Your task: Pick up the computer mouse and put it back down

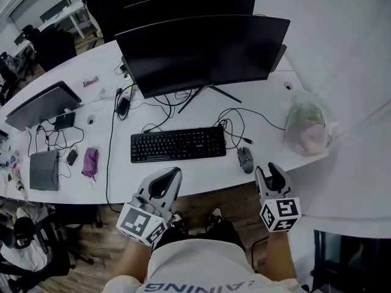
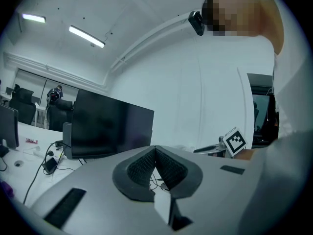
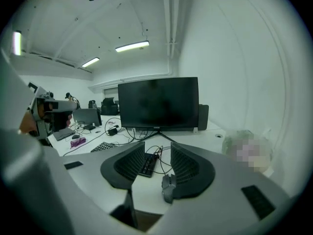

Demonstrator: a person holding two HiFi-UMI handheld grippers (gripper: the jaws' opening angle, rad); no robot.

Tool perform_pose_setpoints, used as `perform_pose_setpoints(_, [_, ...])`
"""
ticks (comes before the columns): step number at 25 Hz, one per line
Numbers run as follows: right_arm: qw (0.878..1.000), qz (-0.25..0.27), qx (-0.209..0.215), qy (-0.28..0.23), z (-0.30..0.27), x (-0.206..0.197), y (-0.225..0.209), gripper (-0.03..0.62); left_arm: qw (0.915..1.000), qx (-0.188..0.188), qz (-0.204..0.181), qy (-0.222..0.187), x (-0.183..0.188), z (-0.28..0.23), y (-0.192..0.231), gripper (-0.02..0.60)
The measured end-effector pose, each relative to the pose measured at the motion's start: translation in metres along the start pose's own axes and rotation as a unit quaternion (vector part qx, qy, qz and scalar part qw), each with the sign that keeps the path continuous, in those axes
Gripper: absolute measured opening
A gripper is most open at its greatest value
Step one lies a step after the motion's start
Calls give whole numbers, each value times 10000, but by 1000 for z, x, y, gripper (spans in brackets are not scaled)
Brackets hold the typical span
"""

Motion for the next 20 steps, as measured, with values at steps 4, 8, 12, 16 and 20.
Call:
perform_pose_setpoints(4, [9990,140,-36,412,-22,-24,-9,186,9998,54,118,141,-13,-14,3,8])
perform_pose_setpoints(8, [9961,251,-17,841,-43,-51,-10,215,9994,100,216,243,-23,-25,7,8])
perform_pose_setpoints(12, [9918,365,15,1228,-65,-82,-8,233,9989,154,292,345,-33,-32,13,8])
perform_pose_setpoints(16, [9853,423,40,1652,-85,-114,-6,249,9980,200,376,465,-42,-36,17,8])
perform_pose_setpoints(20, [9802,470,-1,1923,-104,-140,-8,256,9967,252,499,589,-54,-39,20,8])
Point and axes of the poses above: the fingertips, and each gripper's own axes: z backward along the fingers, y to its left, x out of its top, the point moved 4 cm from there along z, backward along the fingers, and after that the axes turned 15 degrees about -x, right-handed, at the moved point
